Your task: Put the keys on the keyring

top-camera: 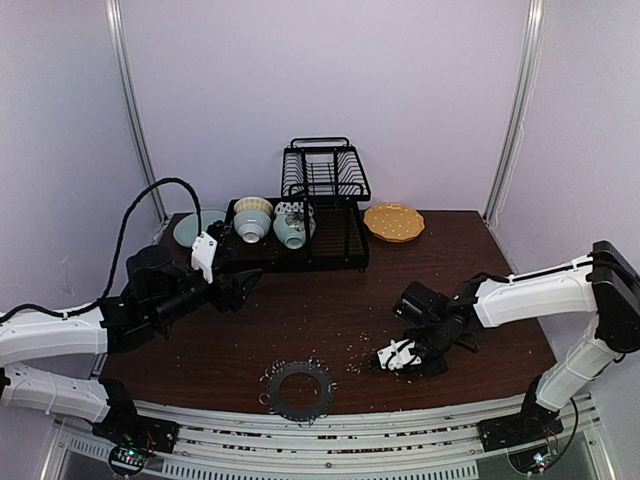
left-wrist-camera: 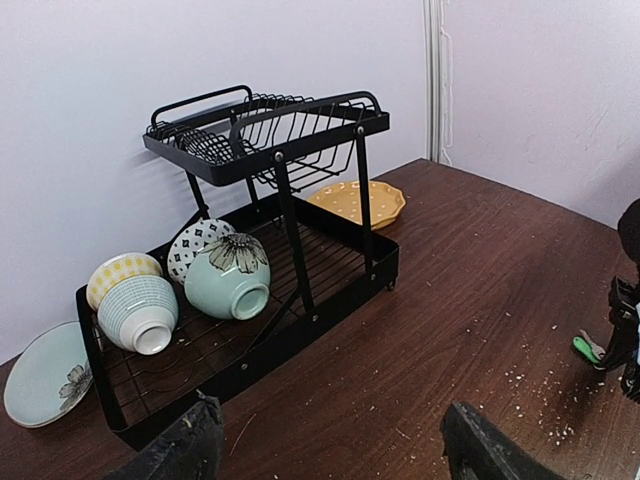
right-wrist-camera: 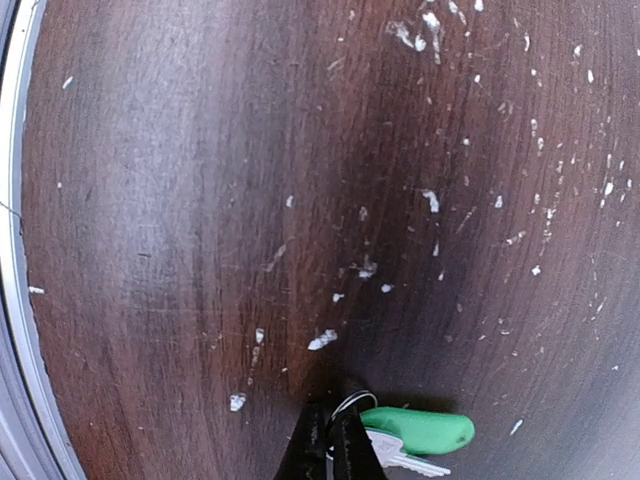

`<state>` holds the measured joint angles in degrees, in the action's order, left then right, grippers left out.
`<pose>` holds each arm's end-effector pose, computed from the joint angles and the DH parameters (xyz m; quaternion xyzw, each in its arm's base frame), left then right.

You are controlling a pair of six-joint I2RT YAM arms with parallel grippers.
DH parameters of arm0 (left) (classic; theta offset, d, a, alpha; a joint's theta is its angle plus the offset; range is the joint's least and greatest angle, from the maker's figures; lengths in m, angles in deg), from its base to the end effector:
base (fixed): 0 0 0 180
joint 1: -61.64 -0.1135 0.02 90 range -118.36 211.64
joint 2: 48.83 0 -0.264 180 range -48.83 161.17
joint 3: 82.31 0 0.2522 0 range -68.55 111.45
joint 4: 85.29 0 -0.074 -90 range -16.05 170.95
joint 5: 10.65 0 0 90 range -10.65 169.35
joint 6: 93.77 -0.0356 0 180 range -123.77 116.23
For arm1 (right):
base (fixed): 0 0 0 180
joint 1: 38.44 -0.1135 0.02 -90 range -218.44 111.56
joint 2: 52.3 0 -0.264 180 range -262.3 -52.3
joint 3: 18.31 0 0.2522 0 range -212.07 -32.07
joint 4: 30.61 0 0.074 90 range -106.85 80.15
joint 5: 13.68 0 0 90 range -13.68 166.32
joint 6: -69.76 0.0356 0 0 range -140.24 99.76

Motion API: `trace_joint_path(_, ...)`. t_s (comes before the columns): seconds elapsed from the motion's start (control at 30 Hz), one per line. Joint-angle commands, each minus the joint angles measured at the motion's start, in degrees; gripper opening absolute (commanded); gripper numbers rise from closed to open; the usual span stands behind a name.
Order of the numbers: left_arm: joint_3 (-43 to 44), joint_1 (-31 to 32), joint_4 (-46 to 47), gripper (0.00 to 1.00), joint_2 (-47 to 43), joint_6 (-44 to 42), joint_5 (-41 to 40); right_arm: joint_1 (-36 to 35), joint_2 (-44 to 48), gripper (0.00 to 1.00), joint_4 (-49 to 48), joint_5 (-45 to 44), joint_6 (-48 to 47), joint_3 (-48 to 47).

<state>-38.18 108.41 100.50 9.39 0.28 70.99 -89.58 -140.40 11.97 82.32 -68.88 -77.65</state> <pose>0.1638 -0.1667 0.2608 0.2304 0.7200 -0.2301 0.6129 0.1648 0.2105 0.1524 -0.7591 0.6284 0.0552 0.1607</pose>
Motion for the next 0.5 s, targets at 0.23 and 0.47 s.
trace_joint_path(0.23,-0.3,-0.1,3.0,0.79,-0.6,-1.4,1.6,2.4,5.4,0.0,4.3,8.2,4.6,-8.0)
trace_joint_path(0.47,1.2,-0.1,4.8,0.73,0.9,-1.5,14.5,3.4,17.9,0.0,-7.3,29.4,9.7,-11.4)
